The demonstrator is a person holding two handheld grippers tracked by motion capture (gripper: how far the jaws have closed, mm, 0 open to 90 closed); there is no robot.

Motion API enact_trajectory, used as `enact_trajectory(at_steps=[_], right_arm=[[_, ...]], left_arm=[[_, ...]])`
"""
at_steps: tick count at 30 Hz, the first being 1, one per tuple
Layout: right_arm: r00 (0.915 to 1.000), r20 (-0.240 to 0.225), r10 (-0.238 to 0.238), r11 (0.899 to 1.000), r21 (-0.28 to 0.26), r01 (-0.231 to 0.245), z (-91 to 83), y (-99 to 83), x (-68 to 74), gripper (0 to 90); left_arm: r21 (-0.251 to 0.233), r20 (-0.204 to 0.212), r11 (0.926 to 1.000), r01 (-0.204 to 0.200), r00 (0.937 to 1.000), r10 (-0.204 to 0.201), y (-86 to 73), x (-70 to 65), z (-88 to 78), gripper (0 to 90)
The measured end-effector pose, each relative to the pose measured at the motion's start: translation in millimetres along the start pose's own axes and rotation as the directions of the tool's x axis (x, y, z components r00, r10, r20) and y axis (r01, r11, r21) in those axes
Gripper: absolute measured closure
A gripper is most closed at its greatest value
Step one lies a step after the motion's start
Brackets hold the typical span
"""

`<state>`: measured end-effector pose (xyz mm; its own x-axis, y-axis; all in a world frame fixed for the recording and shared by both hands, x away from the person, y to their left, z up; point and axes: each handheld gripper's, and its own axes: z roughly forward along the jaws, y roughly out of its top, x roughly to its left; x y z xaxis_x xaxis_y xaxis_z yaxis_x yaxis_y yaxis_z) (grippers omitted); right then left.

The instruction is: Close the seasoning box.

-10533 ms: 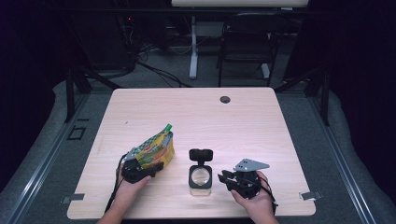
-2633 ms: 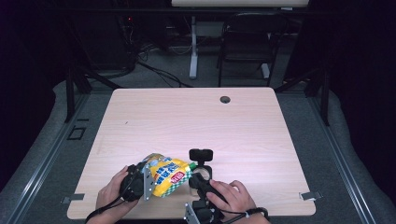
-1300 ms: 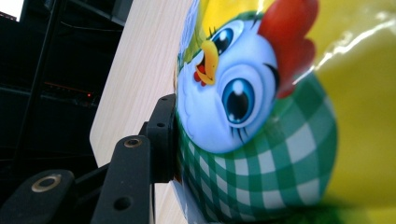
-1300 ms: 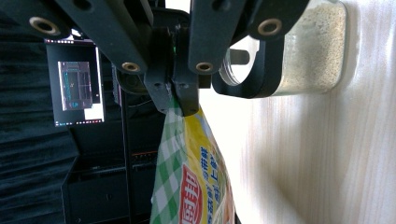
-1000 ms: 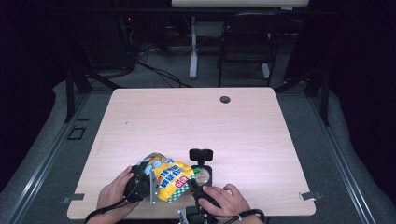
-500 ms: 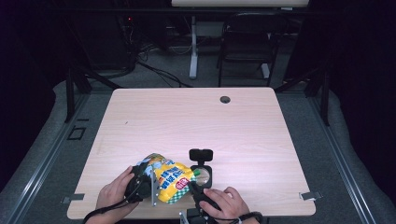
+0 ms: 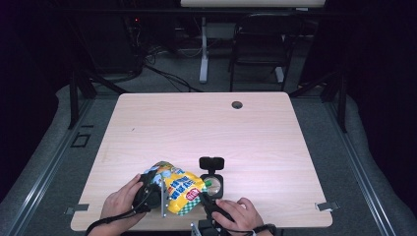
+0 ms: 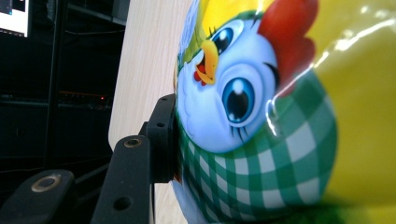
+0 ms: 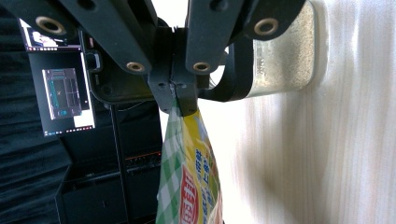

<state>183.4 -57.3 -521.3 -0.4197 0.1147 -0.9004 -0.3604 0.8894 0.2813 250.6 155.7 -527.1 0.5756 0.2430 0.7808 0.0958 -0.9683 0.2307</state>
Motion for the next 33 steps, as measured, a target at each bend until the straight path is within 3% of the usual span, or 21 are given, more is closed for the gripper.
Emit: enact_trajectory(at_steps=[19, 33], right_arm=[[0.9977, -0.028, 0.062, 0.998, 0.006, -0.062, 2.1, -5.6, 1.4, 90.0], [0.9964, -0.042, 0.074, 0.997, 0.006, -0.074, 3.9, -7.7, 2.2, 90.0]], left_arm=[[0.043, -0.001, 0.9965, -0.072, 0.9974, 0.072, 7.3, 5.8, -2.2, 57.6], [0.066, -0.010, 0.9910, -0.117, 0.9930, 0.118, 9.8, 8.4, -5.1, 57.6]])
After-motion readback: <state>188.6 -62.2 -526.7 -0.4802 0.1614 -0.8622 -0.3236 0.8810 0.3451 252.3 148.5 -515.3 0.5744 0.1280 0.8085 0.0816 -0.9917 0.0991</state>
